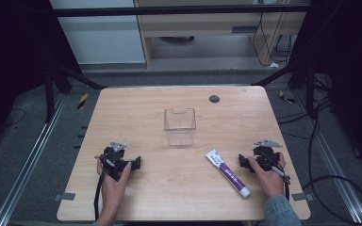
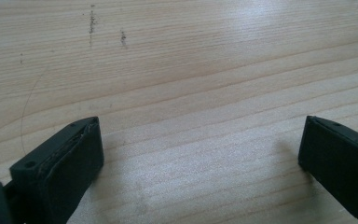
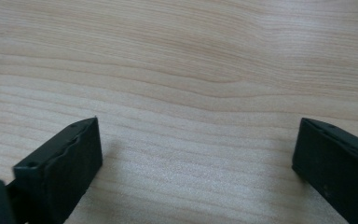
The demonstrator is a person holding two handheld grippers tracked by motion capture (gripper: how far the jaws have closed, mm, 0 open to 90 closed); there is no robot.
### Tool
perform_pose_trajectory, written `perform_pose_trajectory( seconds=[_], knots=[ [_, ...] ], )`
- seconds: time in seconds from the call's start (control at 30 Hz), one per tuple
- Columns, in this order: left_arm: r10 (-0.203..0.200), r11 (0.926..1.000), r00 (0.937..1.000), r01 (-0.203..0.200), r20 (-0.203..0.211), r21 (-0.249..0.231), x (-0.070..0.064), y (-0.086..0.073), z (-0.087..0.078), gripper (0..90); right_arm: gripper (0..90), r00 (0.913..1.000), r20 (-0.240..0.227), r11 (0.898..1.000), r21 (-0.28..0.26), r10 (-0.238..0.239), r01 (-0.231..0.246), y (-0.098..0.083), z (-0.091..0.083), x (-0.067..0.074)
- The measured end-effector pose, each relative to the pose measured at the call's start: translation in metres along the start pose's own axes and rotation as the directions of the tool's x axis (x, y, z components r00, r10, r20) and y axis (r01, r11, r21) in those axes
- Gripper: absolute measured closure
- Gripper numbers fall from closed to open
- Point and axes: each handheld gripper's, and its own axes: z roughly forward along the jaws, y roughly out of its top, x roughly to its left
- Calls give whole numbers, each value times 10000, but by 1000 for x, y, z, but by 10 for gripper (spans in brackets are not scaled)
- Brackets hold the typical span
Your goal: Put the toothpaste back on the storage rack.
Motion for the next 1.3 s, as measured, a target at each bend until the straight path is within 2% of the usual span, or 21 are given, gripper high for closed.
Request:
perform_pose_trajectory(
  seconds=[0.03, 0.07, 0.13, 0.17, 0.27, 0.3, 0.37, 0.43, 0.47, 0.5, 0.53, 0.57, 0.67, 0.9, 0.97, 1.0, 1.1, 1.13, 1.2, 1.27, 1.3],
  knots=[
    [0, 10000, 10000, 0, 0, 0, 0, 0, 0, 0, 70, 10000, 0, 10000, 0, 0, 0, 0, 0, 0],
    [2, 10000, 10000, -2, -5, -2, 0, 0, 0, 0, 128, 10000, -89, 9999, -136, -45, 44, 1, -3, 0],
    [9, 10000, 10000, -9, 10, -1, 0, 0, 0, 0, 125, 9994, -140, 9985, -462, -312, 305, 4, -13, 3],
    [9, 10000, 10000, -9, 10, -1, 0, 0, 0, 0, 125, 9994, -140, 9985, -462, -312, 305, 4, -13, 3],
    [196, 9998, 9995, -195, 268, -14, 2, -1, -1, 0, 151, 9950, -377, 9942, -586, -924, 901, 14, -34, 12],
    [196, 9998, 9995, -195, 268, -14, 2, -1, -1, 0, 151, 9950, -377, 9942, -586, -924, 901, 14, -34, 12],
    [300, 9996, 9989, -299, 351, -12, 4, -1, -1, 0, 164, 9921, -496, 9913, -702, -1153, 1117, 17, -45, 18],
    [252, 9997, 9992, -252, 295, -6, 4, -1, -1, 0, 185, 9898, -745, 9910, -649, -1216, 1169, 17, -54, 25],
    [240, 9997, 9993, -240, 279, -5, 4, -2, -1, 0, 182, 9846, -1013, 9890, -545, -1424, 1375, 14, -60, 33],
    [243, 9997, 9993, -243, 273, 0, 4, -2, -2, 0, 182, 9846, -1013, 9890, -545, -1424, 1375, 14, -60, 33],
    [253, 9997, 9993, -254, 273, 7, 4, -2, -2, 0, 180, 9786, -1313, 9871, -412, -1586, 1545, 10, -65, 40],
    [254, 9997, 9993, -254, 274, 7, 4, -2, -2, 0, 180, 9786, -1313, 9871, -412, -1586, 1545, 10, -65, 40],
    [256, 9997, 9993, -256, 277, 10, 4, -2, -2, 0, 181, 9698, -1544, 9817, -29, -1887, 1905, 8, -67, 49],
    [244, 9997, 9993, -245, 272, 6, 4, -2, -2, 0, 199, 9618, -1916, 9800, -18, -1956, 1990, 17, -72, 54],
    [244, 9997, 9993, -245, 269, 11, 4, -2, -2, 0, 211, 9587, -1919, 9767, 23, -2101, 2145, 20, -73, 57],
    [238, 9997, 9994, -238, 269, 10, 4, -2, -2, 0, 226, 9539, -2023, 9737, 69, -2216, 2277, 22, -73, 61],
    [211, 9998, 9994, -211, 258, -4, 4, -3, -3, 0, 250, 9515, -2066, 9718, 115, -2280, 2354, 22, -73, 66],
    [218, 9998, 9994, -218, 252, 3, 4, -3, -3, 0, 267, 9461, -2199, 9680, 267, -2377, 2494, 22, -72, 72],
    [216, 9998, 9994, -216, 252, 4, 4, -3, -3, 0, 275, 9443, -2240, 9667, 316, -2409, 2541, 21, -71, 73],
    [215, 9998, 9994, -215, 253, 3, 4, -3, -3, 0, 306, 9368, -2380, 9608, 432, -2563, 2738, 21, -68, 78],
    [215, 9998, 9994, -215, 253, 3, 4, -3, -3, 0, 306, 9368, -2380, 9608, 432, -2563, 2738, 21, -68, 78]
  ],
)
